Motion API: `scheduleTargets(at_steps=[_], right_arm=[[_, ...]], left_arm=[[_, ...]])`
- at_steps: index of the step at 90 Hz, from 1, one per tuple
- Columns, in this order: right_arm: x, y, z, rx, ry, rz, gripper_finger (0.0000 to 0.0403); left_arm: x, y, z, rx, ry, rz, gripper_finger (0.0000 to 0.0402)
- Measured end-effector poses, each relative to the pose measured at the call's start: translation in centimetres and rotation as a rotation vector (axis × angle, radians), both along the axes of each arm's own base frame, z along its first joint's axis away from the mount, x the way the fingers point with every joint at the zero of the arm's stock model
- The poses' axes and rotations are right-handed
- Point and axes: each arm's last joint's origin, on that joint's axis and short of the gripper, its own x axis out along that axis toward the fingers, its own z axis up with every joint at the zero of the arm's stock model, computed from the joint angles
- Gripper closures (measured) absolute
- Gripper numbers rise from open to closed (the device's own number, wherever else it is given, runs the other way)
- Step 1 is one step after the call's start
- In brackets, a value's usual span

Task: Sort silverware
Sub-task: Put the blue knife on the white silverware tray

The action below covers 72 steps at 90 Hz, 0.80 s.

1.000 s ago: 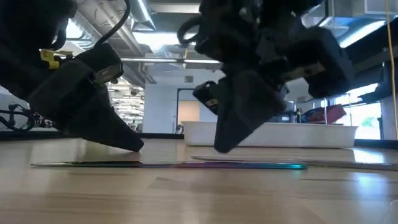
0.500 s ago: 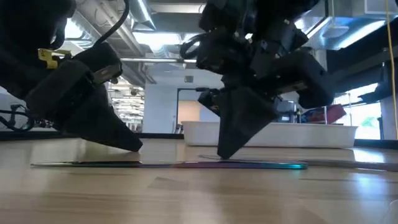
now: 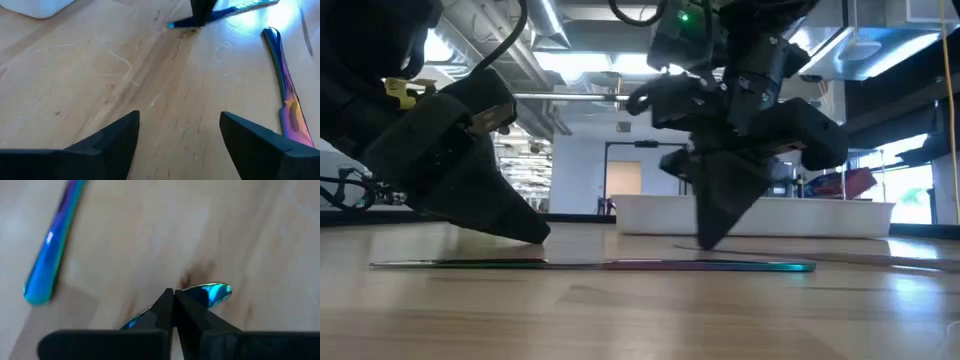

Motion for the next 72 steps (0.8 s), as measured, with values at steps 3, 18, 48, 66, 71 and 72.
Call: scheduleTargets(at_steps=[3,18,48,66,71,72], right_arm=[[-0.2,-0.3,0.1,-0.01,0.021,-0.011,0.0403],[-1.8,-1.6,0.9,-0.124,0.136,-0.063,0.0403],[-5.3,-1.4,5.8,-0.243,0.208,-0.176,0.0403],[-8.2,0.5,9.5,-0.24,0.186,-0.315,0.0403],[-9.1,1.3,9.6,-0.226,0.189,-0.329,0.0403],[-9.3,1.5,9.5,-0.225,0.196,-0.331,0.0403]], left_arm=[[0.0,0.0,0.0,0.0,0.0,0.0,0.0139],[0.0,0.0,0.0,0.002,0.0,0.0,0.0139],[0.0,0.0,0.0,-0.011,-0.003,0.009,0.0139],[0.0,0.0,0.0,-0.015,-0.005,0.012,0.0139],[0.0,0.0,0.0,-0.012,-0.004,0.01,0.0139],[0.0,0.0,0.0,-0.011,-0.004,0.01,0.0139]])
